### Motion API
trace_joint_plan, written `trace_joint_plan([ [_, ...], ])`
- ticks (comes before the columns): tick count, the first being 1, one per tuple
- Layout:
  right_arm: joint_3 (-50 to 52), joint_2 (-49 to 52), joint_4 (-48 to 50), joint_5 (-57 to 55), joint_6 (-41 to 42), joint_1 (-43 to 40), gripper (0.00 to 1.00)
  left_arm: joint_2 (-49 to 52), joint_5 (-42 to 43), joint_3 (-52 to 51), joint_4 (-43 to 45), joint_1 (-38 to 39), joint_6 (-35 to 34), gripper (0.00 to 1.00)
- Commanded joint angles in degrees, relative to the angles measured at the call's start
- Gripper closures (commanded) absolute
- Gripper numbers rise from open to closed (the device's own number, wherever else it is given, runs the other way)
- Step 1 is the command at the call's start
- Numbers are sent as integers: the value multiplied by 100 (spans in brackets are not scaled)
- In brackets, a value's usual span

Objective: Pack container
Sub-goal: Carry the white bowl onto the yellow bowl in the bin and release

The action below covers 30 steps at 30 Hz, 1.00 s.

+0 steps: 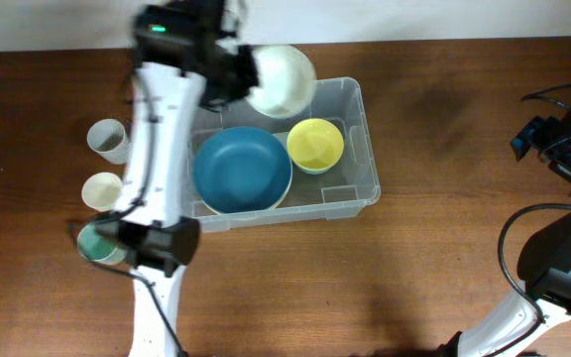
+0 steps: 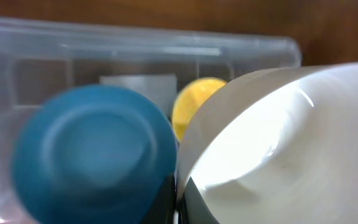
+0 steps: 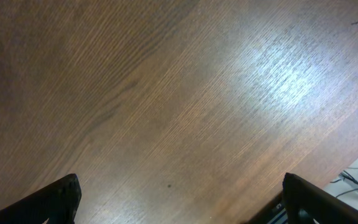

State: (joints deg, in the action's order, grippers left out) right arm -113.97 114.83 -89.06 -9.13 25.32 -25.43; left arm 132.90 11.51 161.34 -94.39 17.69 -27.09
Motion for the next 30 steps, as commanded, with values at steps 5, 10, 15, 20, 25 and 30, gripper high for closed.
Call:
trace_joint_plan([
  [5, 20, -4, -2, -33, 46, -9, 1, 844, -426, -103, 101, 579, 125, 99],
  [10, 20, -4, -2, -33, 46, -9, 1, 1287, -334, -103, 177, 634, 129, 99],
  [15, 20, -4, -2, -33, 46, -9, 1, 1565, -306, -103, 179, 662, 129, 99],
  [20, 20, -4, -2, -33, 46, -9, 1, 1753, 11, -103, 240, 699, 153, 99],
  [25, 20, -4, -2, -33, 46, -9, 1, 1840, 11, -103, 238, 734, 153, 99],
  [30, 20, -4, -2, -33, 46, -9, 1, 1840, 9, -103, 240, 752, 153, 77],
])
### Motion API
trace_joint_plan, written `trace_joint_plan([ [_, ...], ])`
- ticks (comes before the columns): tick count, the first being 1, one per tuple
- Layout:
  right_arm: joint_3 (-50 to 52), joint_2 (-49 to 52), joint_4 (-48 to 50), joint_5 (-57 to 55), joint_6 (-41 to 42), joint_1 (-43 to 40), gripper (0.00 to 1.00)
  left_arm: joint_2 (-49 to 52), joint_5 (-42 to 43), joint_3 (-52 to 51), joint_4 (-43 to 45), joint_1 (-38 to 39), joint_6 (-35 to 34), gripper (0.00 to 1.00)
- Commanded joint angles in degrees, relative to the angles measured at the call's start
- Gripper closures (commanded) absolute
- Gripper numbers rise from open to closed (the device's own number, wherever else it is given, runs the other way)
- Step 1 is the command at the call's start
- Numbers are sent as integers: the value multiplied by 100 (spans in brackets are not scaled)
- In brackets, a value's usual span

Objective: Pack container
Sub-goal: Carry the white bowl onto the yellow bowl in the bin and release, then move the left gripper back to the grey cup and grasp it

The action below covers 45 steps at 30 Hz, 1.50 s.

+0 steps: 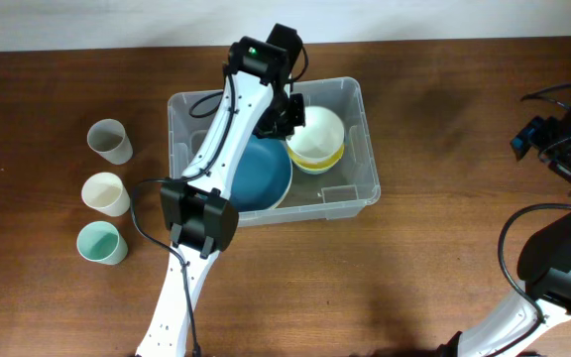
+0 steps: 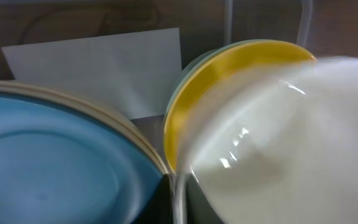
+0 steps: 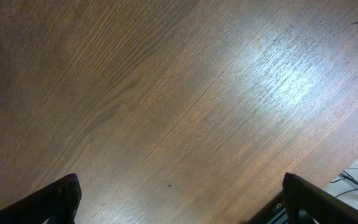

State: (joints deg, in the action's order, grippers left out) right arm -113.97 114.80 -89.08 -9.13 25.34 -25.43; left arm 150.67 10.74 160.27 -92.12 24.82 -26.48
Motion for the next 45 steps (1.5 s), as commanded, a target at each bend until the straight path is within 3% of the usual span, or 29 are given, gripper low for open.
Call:
trace_joint_plan([
  [1, 20, -2, 0, -33, 44, -9, 1, 63, 85, 4, 13, 39, 92, 68],
  [4, 20, -2, 0, -33, 44, -9, 1, 63, 87, 4, 11, 39, 92, 45],
  [11, 20, -2, 0, -33, 44, -9, 1, 48, 487, 164, 129, 15, 306, 41],
  [16, 20, -2, 0, -33, 44, -9, 1, -85, 599, 1161, 33, -229, 417, 37],
  [19, 20, -2, 0, -33, 44, -9, 1, -321, 575, 1753, -92, -507, 586, 28],
  [21, 20, -2, 0, -33, 44, -9, 1, -732, 201, 1952, -271, -863, 627, 14],
  [23, 20, -2, 0, -33, 44, -9, 1, -1003, -299, 1952, -461, -1115, 710, 13],
  [24, 20, -2, 0, -33, 44, -9, 1, -1128, -474, 1945, -459, -1252, 892, 13],
  [26, 20, -2, 0, -33, 44, -9, 1, -1305, -481, 1941, -459, -1510, 1366, 2],
  [31, 20, -2, 0, -33, 44, -9, 1, -1552, -546, 1941, -459, -2295, 2188, 1],
  [38, 20, -2, 0, -33, 44, -9, 1, -1550, -951, 1314, -457, -3392, 2181, 1],
  [45, 20, -2, 0, -33, 44, -9, 1, -1550, -951, -293, -332, -4116, 2181, 1],
])
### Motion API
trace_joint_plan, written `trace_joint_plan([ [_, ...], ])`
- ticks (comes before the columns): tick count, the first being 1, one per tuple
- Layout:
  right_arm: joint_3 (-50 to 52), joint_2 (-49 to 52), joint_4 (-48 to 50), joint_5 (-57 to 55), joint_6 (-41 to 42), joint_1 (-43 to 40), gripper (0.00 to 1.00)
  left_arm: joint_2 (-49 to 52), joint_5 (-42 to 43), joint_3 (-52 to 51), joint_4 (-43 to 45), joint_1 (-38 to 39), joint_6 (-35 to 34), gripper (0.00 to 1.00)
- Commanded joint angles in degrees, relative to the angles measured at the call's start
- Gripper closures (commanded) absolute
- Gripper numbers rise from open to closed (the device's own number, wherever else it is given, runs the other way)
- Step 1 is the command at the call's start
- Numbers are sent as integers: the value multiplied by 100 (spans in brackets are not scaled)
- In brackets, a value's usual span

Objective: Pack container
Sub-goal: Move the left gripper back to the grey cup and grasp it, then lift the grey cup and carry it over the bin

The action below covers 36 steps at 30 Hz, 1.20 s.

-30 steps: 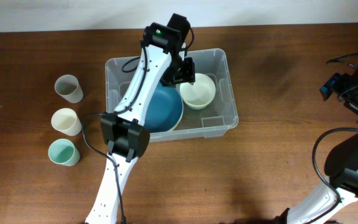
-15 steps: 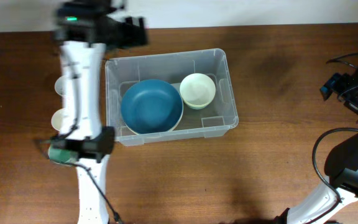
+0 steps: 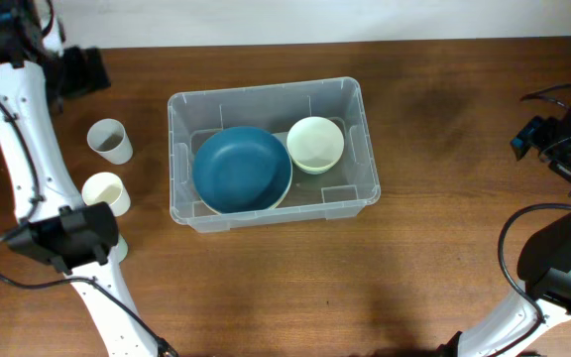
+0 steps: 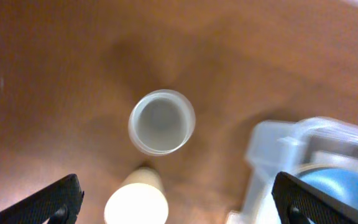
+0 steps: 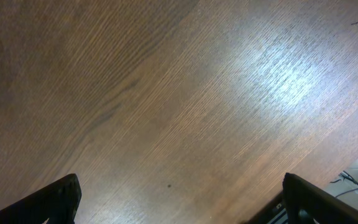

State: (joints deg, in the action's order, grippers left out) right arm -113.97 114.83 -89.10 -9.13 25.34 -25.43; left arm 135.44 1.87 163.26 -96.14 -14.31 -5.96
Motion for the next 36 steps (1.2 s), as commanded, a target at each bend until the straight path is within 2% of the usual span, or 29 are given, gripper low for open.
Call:
trace_joint_plan([
  [1, 20, -4, 2, -33, 44, -9, 1, -26, -61, -780, 136, -249, 129, 1],
  [10, 20, -4, 2, -33, 44, -9, 1, -26, -63, -1904, 739, -426, 76, 1],
  [17, 20, -4, 2, -33, 44, -9, 1, -24, -57, -2573, 1366, -579, -385, 0],
  [23, 20, -4, 2, -33, 44, -9, 1, -24, -63, -3364, 1947, -647, -221, 1],
  [36, 20, -4, 2, -33, 44, -9, 1, -20, -63, -3901, 2559, -647, -212, 1],
])
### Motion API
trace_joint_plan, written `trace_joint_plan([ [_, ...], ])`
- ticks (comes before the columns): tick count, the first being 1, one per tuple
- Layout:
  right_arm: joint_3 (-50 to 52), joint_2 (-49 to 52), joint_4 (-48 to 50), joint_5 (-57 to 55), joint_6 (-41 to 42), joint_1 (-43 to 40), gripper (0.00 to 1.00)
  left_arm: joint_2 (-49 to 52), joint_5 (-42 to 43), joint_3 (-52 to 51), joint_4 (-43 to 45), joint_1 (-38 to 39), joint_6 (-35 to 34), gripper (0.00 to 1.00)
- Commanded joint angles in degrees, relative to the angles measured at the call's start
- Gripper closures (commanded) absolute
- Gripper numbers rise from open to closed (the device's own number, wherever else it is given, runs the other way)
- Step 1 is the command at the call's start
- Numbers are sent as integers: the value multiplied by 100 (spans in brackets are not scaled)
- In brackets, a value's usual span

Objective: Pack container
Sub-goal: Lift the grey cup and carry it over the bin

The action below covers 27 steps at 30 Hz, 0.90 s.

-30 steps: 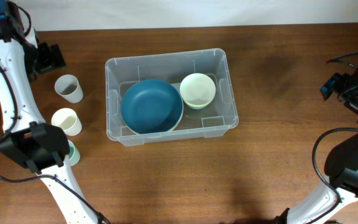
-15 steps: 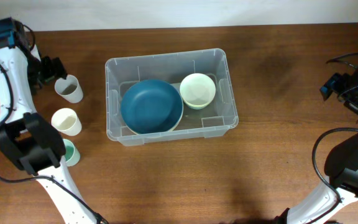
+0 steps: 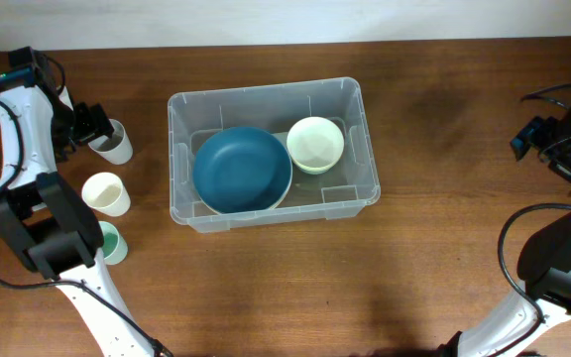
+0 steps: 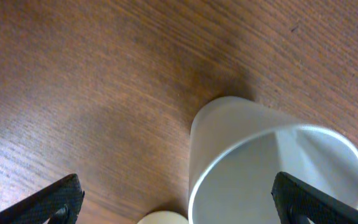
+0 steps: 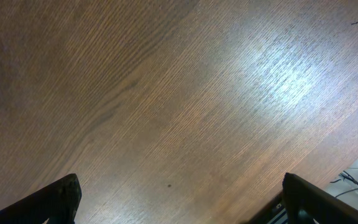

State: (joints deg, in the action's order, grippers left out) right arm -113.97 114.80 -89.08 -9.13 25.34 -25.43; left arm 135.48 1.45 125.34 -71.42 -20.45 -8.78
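Observation:
A clear plastic container [image 3: 360, 119] stands mid-table, holding a blue plate [image 3: 243, 169] and a cream-white bowl [image 3: 315, 144]. Left of it stand a grey cup [image 3: 117, 144], a cream cup [image 3: 105, 193] and a green cup [image 3: 112, 243] half hidden by the arm. My left gripper [image 3: 89, 127] is down at the grey cup [image 4: 272, 168] and open [image 4: 176, 202]. The cup fills the space toward the right finger; whether it is touched cannot be told. My right gripper [image 5: 179, 199] hangs open over bare wood at the far right [image 3: 543, 134].
The cream cup's rim [image 4: 160, 218] shows just below the grey cup in the left wrist view. The left arm's base and links run down the left side of the table [image 3: 48, 228]. Brown wooden tabletop [image 3: 444, 258] lies around the container.
My left gripper was high over the grey and cream cups. It is now low beside the grey cup, which looms large between its open fingers. The right arm has not moved.
My left gripper held the white bowl over the container's back edge. It then had the bowl down on the yellow bowl inside. Later the bowl sat nested there and the gripper was open above the cups; now it is at the grey cup.

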Motion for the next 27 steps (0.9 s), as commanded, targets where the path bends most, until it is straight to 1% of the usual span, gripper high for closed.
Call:
trace_joint_plan([
  [1, 20, -2, 0, -33, 44, -9, 1, -24, -22, -164, 151, -33, 70, 2],
  [3, 20, -2, 0, -33, 44, -9, 1, -22, -22, -184, 160, -33, 70, 9],
  [4, 20, -2, 0, -33, 44, -9, 1, -17, -17, -236, 195, -33, 68, 17],
  [8, 20, -2, 0, -33, 44, -9, 1, -15, -20, -343, 271, -33, 70, 19],
  [9, 20, -2, 0, -33, 44, -9, 1, -15, -20, -352, 280, -33, 70, 23],
  [10, 20, -2, 0, -33, 44, -9, 1, -15, -20, -361, 286, -33, 70, 29],
  [11, 20, -2, 0, -33, 44, -9, 1, -15, -17, -374, 291, -33, 68, 39],
  [12, 20, -2, 0, -33, 44, -9, 1, -15, -17, -376, 291, -33, 68, 51],
  [14, 20, -2, 0, -33, 44, -9, 1, -15, -20, -382, 299, -33, 68, 65],
  [19, 20, -2, 0, -33, 44, -9, 1, -15, -20, -382, 343, -33, 68, 88],
  [22, 20, -2, 0, -33, 44, -9, 1, -17, -20, -378, 387, -35, 68, 92],
  [24, 20, -2, 0, -33, 44, -9, 1, -20, -20, -302, 391, -39, 68, 99],
  [27, 20, -2, 0, -33, 44, -9, 1, -44, -15, -20, 293, -57, 66, 99],
])
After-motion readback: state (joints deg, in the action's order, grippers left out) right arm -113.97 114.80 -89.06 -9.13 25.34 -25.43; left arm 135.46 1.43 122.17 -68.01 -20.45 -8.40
